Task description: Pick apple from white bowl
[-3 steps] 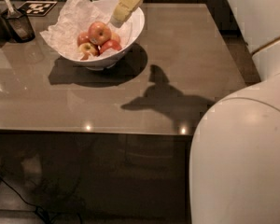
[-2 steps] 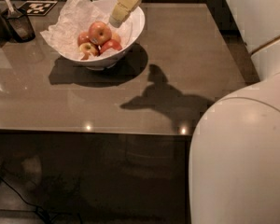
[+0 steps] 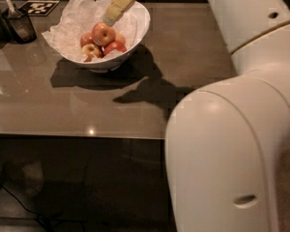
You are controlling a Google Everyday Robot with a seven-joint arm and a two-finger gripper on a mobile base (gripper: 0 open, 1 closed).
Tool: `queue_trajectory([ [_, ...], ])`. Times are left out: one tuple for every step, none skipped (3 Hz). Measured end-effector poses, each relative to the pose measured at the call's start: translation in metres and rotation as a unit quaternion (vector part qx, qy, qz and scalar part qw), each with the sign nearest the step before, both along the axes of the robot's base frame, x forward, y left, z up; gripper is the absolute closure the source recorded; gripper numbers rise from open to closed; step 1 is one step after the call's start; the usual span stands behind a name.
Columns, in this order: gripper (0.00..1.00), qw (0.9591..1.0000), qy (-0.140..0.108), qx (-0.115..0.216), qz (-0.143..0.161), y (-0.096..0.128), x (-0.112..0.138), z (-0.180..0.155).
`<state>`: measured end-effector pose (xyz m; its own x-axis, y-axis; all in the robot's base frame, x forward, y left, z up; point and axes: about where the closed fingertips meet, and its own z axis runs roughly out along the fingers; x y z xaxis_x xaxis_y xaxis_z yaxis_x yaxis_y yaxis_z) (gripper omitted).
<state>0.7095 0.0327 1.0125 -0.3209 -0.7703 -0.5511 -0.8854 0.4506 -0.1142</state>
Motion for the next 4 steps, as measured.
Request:
queue_trajectory([
  [0.0,0.9994,0.005,0.023,-0.026,0.008,0.029,-0.009],
  [0.0,0.9993,0.0,0.025,-0.028,0.011,0.033,-0.011],
  [0.0,0.9993,0.001,0.025,-0.028,0.012,0.033,-0.011],
  [0.0,0.9989,0.031,0.03,-0.015,0.035,0.044,-0.045],
])
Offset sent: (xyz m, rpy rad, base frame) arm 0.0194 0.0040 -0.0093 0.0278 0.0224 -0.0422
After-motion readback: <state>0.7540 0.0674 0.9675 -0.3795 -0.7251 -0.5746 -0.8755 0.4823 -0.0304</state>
